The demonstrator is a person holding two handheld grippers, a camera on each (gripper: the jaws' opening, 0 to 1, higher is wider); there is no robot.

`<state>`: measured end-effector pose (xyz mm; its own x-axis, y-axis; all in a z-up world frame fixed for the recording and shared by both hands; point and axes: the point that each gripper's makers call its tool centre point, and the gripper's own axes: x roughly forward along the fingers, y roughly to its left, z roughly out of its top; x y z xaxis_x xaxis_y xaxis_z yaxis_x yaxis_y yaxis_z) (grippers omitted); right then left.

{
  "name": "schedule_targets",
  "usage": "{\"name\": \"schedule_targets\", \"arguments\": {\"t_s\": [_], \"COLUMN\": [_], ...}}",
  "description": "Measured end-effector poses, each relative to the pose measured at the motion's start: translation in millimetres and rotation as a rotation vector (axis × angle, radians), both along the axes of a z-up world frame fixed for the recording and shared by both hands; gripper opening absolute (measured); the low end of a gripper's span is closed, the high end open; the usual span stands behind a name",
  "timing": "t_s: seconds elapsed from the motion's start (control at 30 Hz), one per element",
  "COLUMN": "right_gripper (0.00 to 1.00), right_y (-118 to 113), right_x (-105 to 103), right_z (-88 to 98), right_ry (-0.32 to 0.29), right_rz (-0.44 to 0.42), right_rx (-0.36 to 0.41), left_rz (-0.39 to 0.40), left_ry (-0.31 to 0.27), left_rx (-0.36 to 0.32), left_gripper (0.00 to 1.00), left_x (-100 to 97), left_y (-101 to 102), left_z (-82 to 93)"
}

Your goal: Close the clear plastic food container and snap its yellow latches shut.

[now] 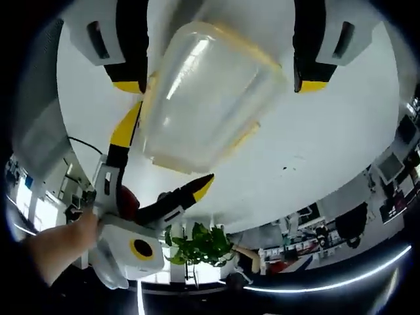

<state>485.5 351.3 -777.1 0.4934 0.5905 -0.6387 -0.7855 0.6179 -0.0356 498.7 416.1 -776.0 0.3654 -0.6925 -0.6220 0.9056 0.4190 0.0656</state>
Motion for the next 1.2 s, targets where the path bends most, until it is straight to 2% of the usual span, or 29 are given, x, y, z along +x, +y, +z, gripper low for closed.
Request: {"name": "schedule_targets", "arguments": {"t_s": [0.23,0.47,0.63,0.8,1.2], "right_gripper": [0.92,0.92,0.91,0.91,0.89], "right_y": [4,-3,-8,-10,-13], "right_x": [-1,-6,-11,-16,-35], "right_z": [4.6,12.4,17.8,26.8,42.4], "right_ry": [0.0,-0.012,-0.036,-0.038,-0.068], "right_rz": [-0.039,-0.081,-0.118,-0.169,-0.225], "right_rx": [0.042,0.067,0.07,0.124,0.16], "left_rz": [0.025,0.055,0.103,0.122,0.169], "left_ry": [0.011,0.026,0.061,0.056,0.055], "left_rx": [-0.029,-0.058,-0.093,-0.112,-0.153], "left_gripper": [0.91,0.9,0.89,0.89,0.88], "left_x": [-2.2,-13.1,-18.9,-23.5,-40.0], "left_y": [0,8,16,22,37], "left_z": [0.1,1.3,3.9,9.6,21.4]}}
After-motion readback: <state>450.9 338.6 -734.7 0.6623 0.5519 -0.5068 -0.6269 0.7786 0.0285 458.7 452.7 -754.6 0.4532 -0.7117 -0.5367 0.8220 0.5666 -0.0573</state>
